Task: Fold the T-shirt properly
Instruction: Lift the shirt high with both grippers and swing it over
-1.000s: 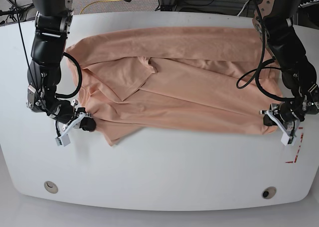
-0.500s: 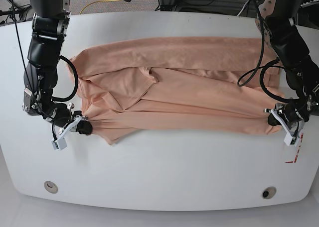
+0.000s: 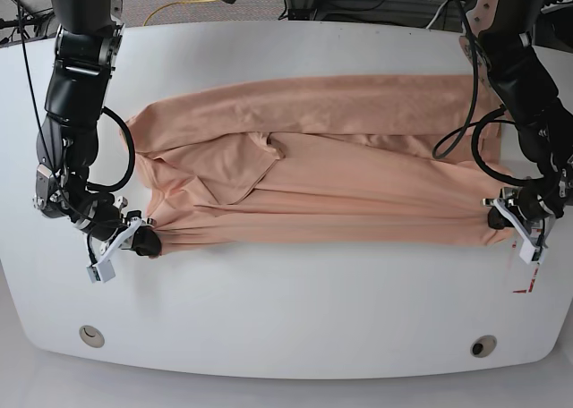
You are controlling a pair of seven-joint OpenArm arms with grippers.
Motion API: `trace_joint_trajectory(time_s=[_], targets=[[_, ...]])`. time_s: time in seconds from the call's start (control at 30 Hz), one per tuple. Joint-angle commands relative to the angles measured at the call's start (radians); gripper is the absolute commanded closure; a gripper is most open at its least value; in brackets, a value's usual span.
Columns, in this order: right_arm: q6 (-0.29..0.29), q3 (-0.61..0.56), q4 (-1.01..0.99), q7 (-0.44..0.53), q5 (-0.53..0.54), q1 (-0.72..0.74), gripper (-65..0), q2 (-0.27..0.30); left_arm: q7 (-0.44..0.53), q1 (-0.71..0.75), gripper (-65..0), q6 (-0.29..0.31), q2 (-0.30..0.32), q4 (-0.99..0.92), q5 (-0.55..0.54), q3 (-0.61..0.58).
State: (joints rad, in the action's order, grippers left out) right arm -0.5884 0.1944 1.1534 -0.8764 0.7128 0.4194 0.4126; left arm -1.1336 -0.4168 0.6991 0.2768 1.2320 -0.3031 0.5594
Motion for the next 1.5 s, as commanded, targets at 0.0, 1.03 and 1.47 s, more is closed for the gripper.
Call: trace_joint_trajectory(time_s=[0.0, 1.03, 1.47], targets=[[-0.003, 0.006, 0.064, 0.035, 0.018, 0.051, 0.0, 0.024, 0.020, -0.044, 0.0, -0.001, 0.023, 0.075, 0.002, 0.023], [-0.003, -0.223, 0.069, -0.160, 0.015, 0.792, 0.0, 0.188, -0.072, -0.592, 0.0, -0.001, 0.003, 0.346, 0.003, 0.020], [-0.005, -0.183, 0.073, -0.206, 0.152, 0.695, 0.0, 0.276, -0.141, -0.535, 0.0, -0.001, 0.000, 0.349, 0.000, 0.024]])
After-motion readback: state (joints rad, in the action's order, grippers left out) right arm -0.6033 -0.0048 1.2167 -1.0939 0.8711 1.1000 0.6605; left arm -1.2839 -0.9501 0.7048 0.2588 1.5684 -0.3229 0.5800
